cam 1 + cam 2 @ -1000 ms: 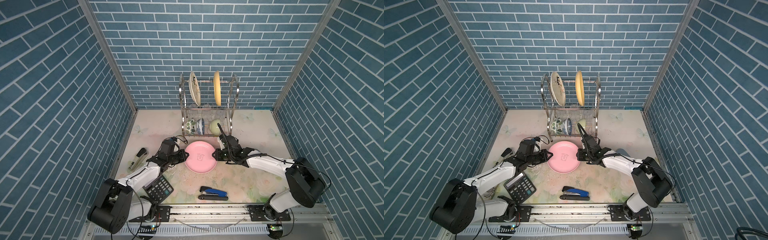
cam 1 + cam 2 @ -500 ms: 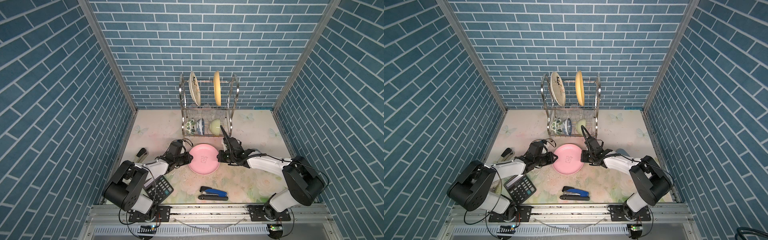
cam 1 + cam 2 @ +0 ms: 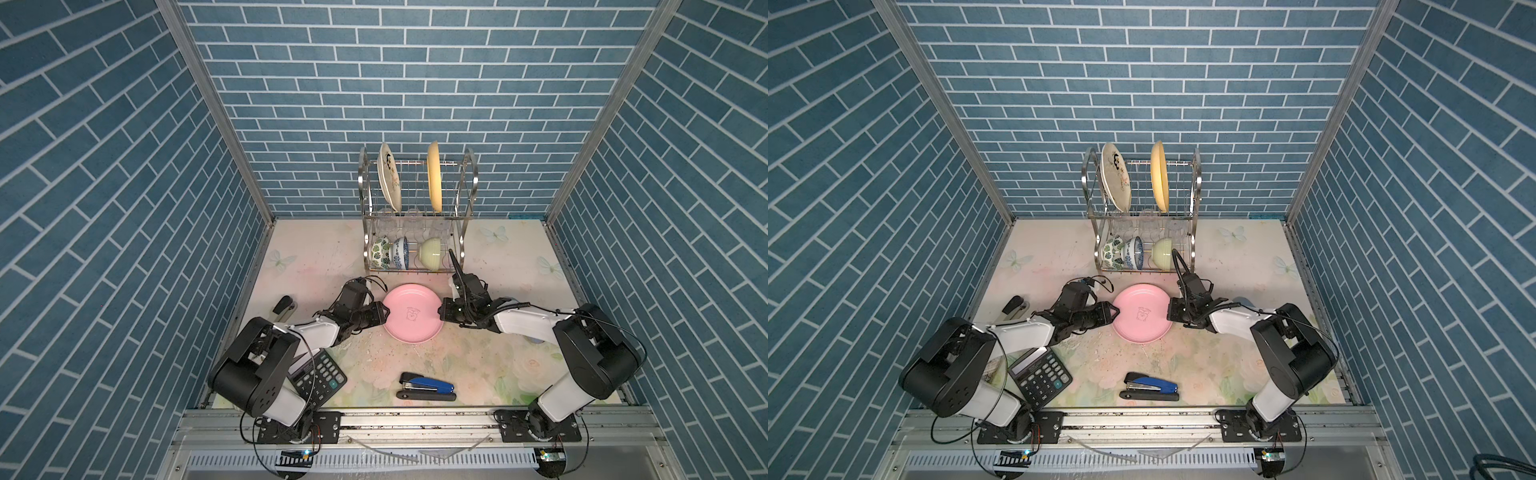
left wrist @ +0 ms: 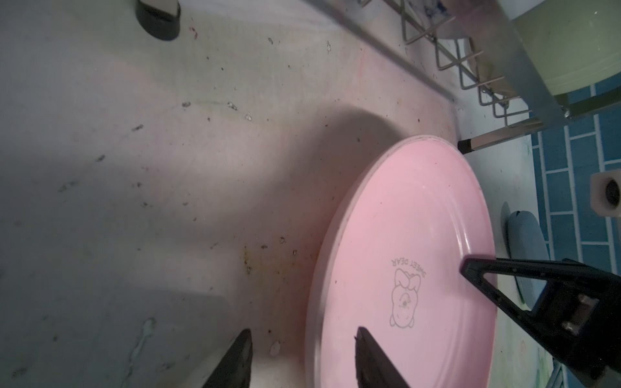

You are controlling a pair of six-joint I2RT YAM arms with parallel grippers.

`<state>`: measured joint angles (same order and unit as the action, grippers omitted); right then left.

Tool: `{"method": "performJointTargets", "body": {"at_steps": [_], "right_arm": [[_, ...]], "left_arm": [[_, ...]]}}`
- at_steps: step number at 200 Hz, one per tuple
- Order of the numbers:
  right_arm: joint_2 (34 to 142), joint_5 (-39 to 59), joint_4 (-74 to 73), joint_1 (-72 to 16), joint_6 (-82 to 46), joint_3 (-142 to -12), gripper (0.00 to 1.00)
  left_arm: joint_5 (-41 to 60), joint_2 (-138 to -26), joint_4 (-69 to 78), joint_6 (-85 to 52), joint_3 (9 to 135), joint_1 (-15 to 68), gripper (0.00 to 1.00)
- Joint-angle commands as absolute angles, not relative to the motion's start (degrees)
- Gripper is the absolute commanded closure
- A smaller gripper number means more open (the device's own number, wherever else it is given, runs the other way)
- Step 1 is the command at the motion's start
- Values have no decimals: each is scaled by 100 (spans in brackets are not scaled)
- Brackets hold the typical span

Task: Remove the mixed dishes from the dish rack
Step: 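Open both grippers and draw them back from the pink plate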

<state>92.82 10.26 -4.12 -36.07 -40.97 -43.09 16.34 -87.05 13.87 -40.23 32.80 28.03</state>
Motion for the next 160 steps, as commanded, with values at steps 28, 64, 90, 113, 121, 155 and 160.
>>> {"method": "performJointTargets", "body": {"at_steps": [28,64,90,113,121,155,160], "right_arm": [[9413,1204,-695,-3569,-4184,-4205,88],[9379,1209,-706,-3544,-4210,-4195,76],[9238,1145,-628,-3501,-4219,-4139,53],[8895,902,-416,-3455,-4183,-4049,32],[8707,782,-274,-3452,-4131,-4043,29],[7703,95,479,-3440,-3840,-4092,25],[7531,4,611,-3443,-3752,-4122,25]], "left_arm": [[1516,-8797,1238,-4016,3489,2833,45],[1513,-8800,1193,-3995,3515,2836,39],[1488,-8636,1096,-3975,3551,2830,35],[1320,-8298,807,-3848,3593,2831,33],[1257,-8150,673,-3783,3624,2830,32],[771,-7335,-146,-3390,3869,2838,27],[694,-7214,-237,-3346,3904,2833,26]]}}
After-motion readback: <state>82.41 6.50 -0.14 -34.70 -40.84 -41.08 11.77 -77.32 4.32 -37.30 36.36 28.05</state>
